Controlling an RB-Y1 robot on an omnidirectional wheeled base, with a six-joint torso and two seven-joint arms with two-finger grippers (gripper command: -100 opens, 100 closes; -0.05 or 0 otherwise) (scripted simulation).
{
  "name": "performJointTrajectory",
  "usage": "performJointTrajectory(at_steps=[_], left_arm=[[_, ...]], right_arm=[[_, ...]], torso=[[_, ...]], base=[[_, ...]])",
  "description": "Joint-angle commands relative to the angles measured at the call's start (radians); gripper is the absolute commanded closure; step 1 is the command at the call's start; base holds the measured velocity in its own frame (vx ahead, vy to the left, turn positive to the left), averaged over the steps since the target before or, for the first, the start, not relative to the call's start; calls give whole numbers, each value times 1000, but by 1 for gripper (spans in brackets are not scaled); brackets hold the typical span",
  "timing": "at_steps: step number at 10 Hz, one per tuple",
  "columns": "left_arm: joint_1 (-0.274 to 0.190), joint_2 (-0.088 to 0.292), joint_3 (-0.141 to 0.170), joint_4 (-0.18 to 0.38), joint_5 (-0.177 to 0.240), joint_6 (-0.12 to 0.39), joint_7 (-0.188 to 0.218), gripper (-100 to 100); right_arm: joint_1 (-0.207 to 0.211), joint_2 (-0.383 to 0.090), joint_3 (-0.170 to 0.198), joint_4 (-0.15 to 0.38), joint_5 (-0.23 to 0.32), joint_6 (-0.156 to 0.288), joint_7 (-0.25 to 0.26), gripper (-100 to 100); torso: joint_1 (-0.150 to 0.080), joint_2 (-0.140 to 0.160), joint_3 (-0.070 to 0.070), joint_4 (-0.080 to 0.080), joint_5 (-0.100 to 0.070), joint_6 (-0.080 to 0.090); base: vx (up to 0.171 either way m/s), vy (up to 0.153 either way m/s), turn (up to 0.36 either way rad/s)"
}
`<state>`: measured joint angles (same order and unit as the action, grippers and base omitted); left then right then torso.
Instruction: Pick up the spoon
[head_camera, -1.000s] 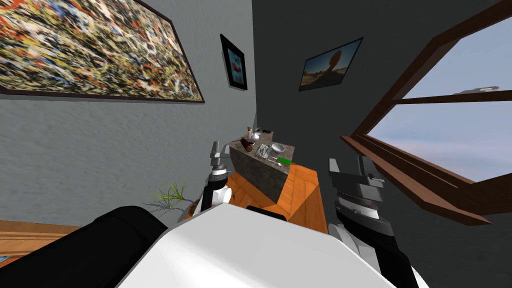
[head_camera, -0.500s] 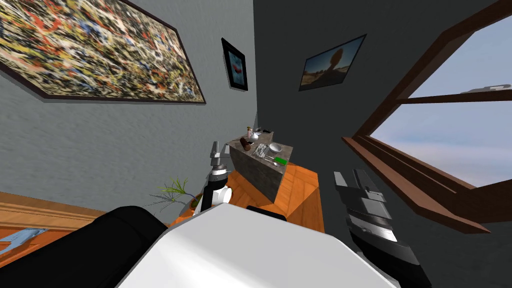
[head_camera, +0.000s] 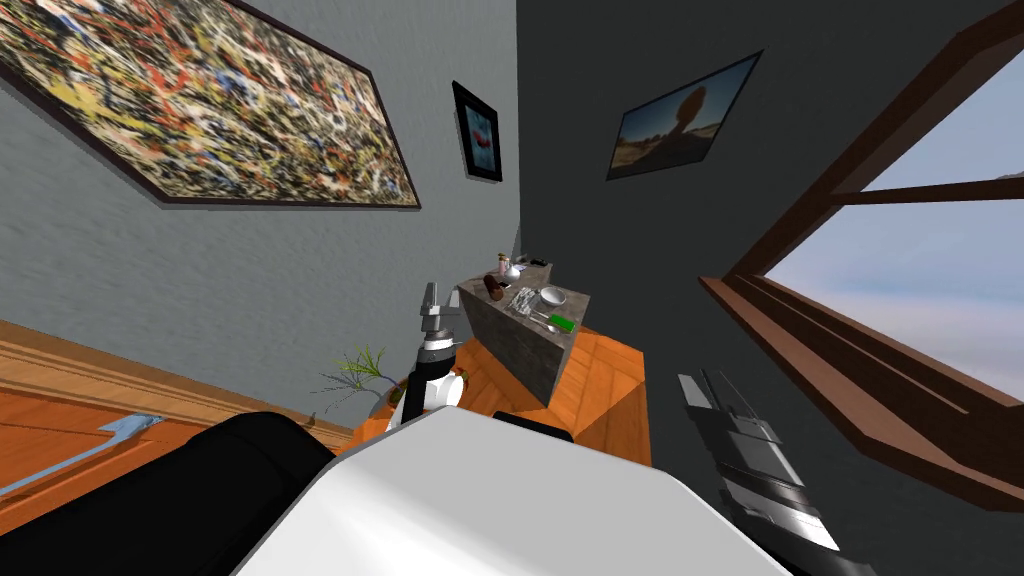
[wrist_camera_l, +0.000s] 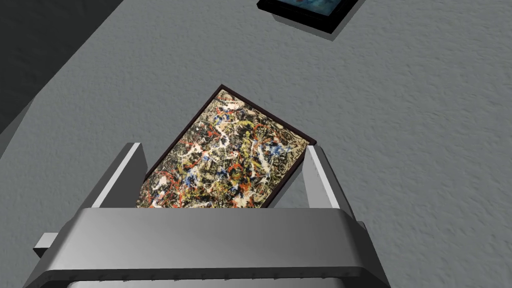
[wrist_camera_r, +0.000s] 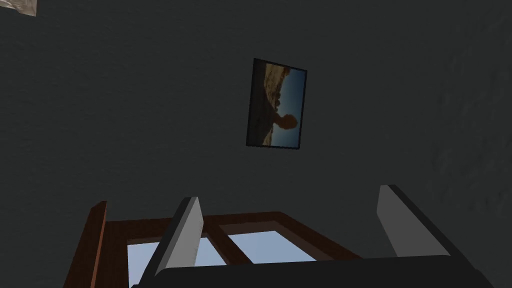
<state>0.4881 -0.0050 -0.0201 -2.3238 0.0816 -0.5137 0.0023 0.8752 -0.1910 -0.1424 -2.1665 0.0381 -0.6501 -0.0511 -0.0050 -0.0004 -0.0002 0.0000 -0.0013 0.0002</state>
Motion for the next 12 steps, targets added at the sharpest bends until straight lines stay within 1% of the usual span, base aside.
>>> performJointTrajectory(at_steps=[1, 2, 3, 5, 6, 7, 8, 9, 10, 11, 12], left_arm=[[0, 0, 0, 0, 0, 0, 0, 0], [0, 0, 0, 0, 0, 0, 0, 0], [0, 0, 0, 0, 0, 0, 0, 0], [0, 0, 0, 0, 0, 0, 0, 0], [0, 0, 0, 0, 0, 0, 0, 0], [0, 0, 0, 0, 0, 0, 0, 0], [0, 0, 0, 0, 0, 0, 0, 0], [0, 0, 0, 0, 0, 0, 0, 0], [0, 0, 0, 0, 0, 0, 0, 0], [0, 0, 0, 0, 0, 0, 0, 0], [0, 0, 0, 0, 0, 0, 0, 0]], right_arm=[[50, -19, -21, 23, 24, -6, 7, -100], [59, -19, -21, 23, 24, -6, 7, -100], [96, -34, -36, 54, 50, -20, 14, -100], [173, -67, -68, 122, 109, -48, 26, -100], [196, -67, -68, 123, 109, -48, 26, -100], [231, -85, -84, 160, 142, -62, 31, -100], [240, -85, -84, 160, 142, -62, 31, -100], [284, -104, -100, 197, 177, -76, 34, -100], [284, -104, -100, 199, 177, -76, 34, -100], [327, -124, -116, 237, 213, -90, 37, -100], [327, -124, -116, 239, 213, -90, 37, -100]], torso=[[0, 0, 0, 0, 0, 0], [0, -1, 0, 0, 0, 0], [1, -1, 0, 0, 0, 0], [1, -1, 0, 0, 0, -1], [0, -1, -1, 0, 0, -1], [1, -2, -1, 0, 0, 0], [3, -2, -1, 0, 1, -1], [4, -2, -1, 0, 1, 0], [5, -3, -2, -1, 1, -1], [4, -3, -2, -1, 1, 0], [4, -4, -2, -1, 1, -1]], base=[[12, -68, 142], [7, -53, 86], [7, -39, 188], [12, -52, 347], [20, -52, 113], [25, -27, 231], [24, -15, 123], [31, -2, 285], [29, -9, 128], [38, -4, 243], [36, -7, 165]])
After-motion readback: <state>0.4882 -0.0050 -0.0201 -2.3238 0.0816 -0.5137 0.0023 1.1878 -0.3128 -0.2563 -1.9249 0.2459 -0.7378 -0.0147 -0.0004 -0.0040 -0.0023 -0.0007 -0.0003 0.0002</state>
